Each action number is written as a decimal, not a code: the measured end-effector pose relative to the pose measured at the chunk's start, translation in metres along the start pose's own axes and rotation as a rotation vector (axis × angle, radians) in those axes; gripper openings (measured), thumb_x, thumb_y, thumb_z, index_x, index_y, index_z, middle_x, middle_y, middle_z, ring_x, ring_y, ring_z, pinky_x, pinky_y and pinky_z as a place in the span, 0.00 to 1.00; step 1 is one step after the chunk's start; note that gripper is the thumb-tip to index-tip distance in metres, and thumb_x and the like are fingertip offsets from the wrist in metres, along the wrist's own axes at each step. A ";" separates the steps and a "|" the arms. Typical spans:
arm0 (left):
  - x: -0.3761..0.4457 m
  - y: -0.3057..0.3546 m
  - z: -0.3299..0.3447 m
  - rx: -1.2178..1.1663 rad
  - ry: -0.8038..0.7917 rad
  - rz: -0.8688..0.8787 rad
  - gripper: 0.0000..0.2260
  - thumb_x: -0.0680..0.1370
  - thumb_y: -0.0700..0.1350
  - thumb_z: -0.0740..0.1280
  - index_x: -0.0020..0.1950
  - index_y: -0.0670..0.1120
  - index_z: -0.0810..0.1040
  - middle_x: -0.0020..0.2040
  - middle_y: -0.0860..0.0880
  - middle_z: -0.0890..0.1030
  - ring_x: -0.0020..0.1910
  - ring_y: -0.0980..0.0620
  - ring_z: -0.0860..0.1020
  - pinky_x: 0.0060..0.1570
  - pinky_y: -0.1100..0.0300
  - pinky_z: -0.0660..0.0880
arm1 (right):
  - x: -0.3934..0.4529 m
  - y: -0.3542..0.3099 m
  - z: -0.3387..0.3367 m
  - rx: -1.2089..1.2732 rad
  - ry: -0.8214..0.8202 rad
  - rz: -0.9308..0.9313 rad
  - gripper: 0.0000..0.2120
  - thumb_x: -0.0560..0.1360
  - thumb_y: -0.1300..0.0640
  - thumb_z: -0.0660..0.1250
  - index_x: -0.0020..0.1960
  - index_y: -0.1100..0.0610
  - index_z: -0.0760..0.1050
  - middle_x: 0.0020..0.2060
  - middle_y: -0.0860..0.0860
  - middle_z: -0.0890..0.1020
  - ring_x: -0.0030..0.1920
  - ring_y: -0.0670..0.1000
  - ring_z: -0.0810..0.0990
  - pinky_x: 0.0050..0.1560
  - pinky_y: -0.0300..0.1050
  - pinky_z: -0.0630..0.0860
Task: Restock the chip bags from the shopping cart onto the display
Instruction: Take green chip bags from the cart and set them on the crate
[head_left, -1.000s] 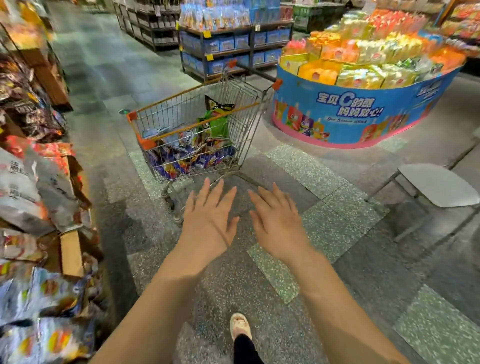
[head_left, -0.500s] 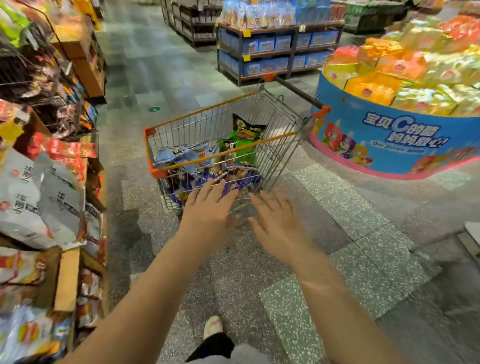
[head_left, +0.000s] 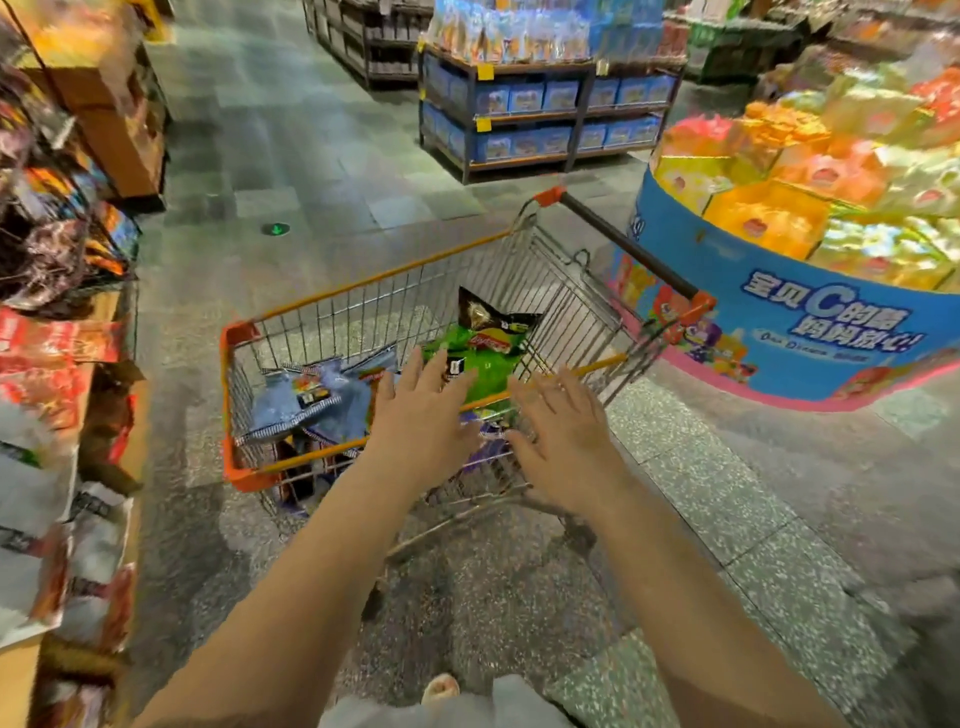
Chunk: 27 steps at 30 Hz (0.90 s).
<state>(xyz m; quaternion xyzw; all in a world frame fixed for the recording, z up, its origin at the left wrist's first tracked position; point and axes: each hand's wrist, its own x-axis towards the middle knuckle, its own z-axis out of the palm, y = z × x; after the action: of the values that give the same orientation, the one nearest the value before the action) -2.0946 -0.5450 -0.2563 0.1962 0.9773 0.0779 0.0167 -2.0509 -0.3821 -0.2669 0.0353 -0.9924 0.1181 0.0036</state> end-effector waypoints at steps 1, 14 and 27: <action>0.017 -0.003 0.001 0.002 -0.006 -0.011 0.28 0.81 0.57 0.57 0.78 0.54 0.51 0.79 0.46 0.46 0.77 0.44 0.42 0.73 0.43 0.41 | 0.014 0.005 0.001 -0.001 -0.004 -0.001 0.30 0.77 0.42 0.45 0.78 0.49 0.49 0.77 0.53 0.53 0.77 0.55 0.42 0.74 0.52 0.38; 0.190 -0.021 0.064 -0.021 -0.187 -0.168 0.37 0.79 0.58 0.60 0.75 0.60 0.34 0.76 0.47 0.32 0.74 0.44 0.31 0.71 0.38 0.36 | 0.189 0.095 0.039 0.042 -0.180 -0.010 0.32 0.82 0.45 0.53 0.77 0.44 0.37 0.78 0.53 0.43 0.76 0.55 0.38 0.73 0.55 0.36; 0.302 -0.036 0.104 -0.012 -0.160 -0.446 0.42 0.79 0.59 0.58 0.63 0.61 0.18 0.68 0.48 0.20 0.69 0.42 0.24 0.67 0.38 0.30 | 0.359 0.161 0.086 -0.007 -0.368 -0.126 0.34 0.81 0.42 0.51 0.75 0.44 0.29 0.75 0.55 0.32 0.75 0.59 0.33 0.73 0.58 0.35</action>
<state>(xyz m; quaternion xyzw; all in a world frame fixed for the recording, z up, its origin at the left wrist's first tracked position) -2.3806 -0.4458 -0.3653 -0.0193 0.9916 0.0620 0.1119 -2.4201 -0.2710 -0.3831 0.1186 -0.9725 0.1056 -0.1706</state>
